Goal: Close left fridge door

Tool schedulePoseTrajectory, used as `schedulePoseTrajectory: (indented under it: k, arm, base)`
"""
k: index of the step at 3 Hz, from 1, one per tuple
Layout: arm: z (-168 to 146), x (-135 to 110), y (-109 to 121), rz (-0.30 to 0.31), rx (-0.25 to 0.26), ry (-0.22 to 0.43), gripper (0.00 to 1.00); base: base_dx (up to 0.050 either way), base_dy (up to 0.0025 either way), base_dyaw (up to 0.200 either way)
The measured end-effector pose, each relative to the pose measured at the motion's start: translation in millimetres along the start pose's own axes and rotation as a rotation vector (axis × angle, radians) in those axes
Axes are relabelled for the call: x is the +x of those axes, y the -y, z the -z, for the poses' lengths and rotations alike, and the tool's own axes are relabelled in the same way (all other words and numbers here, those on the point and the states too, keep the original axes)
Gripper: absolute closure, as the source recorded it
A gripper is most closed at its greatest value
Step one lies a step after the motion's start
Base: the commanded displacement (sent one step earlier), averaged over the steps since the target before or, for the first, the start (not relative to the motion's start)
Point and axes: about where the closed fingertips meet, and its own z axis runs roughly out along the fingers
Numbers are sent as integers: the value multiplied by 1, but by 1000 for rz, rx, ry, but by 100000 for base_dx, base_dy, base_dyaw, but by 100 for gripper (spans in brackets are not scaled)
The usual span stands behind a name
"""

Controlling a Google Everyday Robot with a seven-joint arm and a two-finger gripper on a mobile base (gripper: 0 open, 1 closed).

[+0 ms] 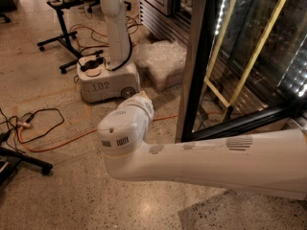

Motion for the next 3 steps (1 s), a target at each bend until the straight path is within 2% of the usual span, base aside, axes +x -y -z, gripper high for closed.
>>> schedulePoseTrajectory:
  k: [1,2,3]
  arm:
    - [-16,1,6,23,71,-14,100]
    - [-61,3,19,56,231,-40,100]
    - [-62,7,31,106,299,-66,100]
  base:
    - [0,0,0]
    - [0,0,0]
    - [0,0,0]
